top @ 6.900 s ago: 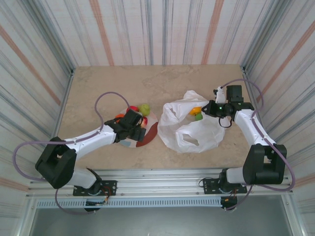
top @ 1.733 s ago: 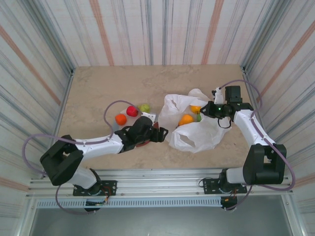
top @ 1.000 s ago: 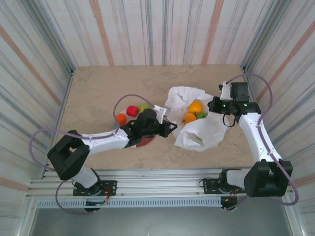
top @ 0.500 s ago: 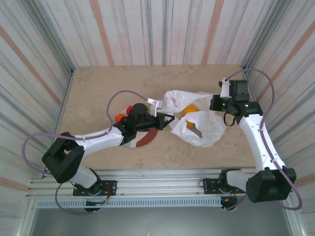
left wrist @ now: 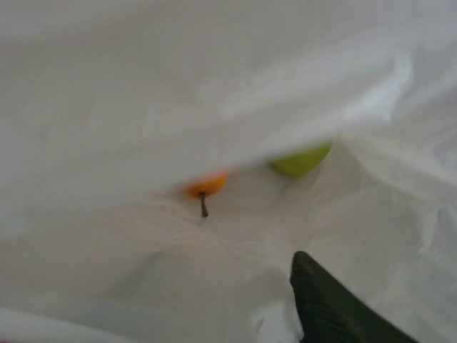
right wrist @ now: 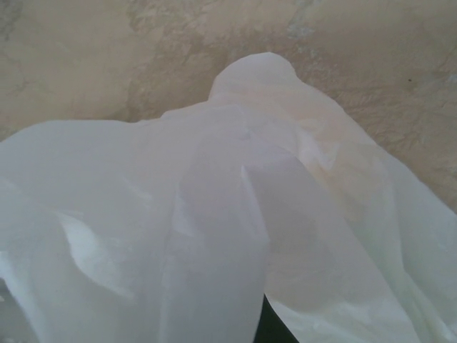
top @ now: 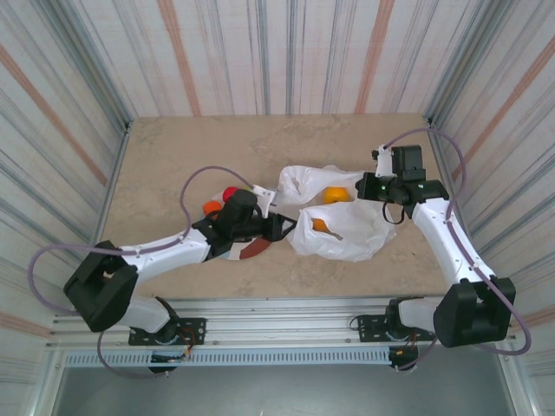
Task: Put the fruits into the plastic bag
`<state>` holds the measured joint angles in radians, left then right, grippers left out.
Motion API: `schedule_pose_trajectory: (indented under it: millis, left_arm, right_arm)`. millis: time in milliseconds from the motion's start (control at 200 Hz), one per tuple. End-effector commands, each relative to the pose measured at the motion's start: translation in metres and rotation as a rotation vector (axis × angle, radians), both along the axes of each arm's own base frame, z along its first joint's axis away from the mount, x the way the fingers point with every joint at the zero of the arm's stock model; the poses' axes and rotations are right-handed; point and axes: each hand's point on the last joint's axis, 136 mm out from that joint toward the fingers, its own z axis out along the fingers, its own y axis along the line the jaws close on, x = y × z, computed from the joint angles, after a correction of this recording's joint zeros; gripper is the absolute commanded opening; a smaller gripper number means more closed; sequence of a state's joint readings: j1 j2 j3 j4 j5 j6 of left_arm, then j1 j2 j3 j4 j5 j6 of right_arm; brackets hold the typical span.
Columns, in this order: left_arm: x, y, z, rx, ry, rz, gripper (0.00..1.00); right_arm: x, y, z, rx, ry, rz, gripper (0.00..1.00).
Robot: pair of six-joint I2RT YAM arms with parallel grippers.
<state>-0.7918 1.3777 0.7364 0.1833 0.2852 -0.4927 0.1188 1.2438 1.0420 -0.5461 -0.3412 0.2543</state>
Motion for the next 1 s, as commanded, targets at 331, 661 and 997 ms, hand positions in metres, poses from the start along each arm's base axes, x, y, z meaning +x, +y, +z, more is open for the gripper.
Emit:
schedule_pose_trajectory:
  millis: [331, 661, 997]
  left_arm:
    - [0.007, 0.101, 0.027, 0.314, -0.268, 0.242, 0.87]
    - [0.044, 0.195, 0.008, 0.433, -0.081, 0.550, 0.90]
    - [0.088, 0.232, -0.017, 0.468, 0.040, 0.719, 0.94]
  right_arm:
    - [0.002, 0.021, -0.007, 0.052, 0.037, 0.066, 0.00]
    - [0.003, 0.020, -0.009, 0.040, 0.031, 0.064, 0.00]
    - [0.003, 0.020, -0.012, 0.038, 0.032, 0.065, 0.00]
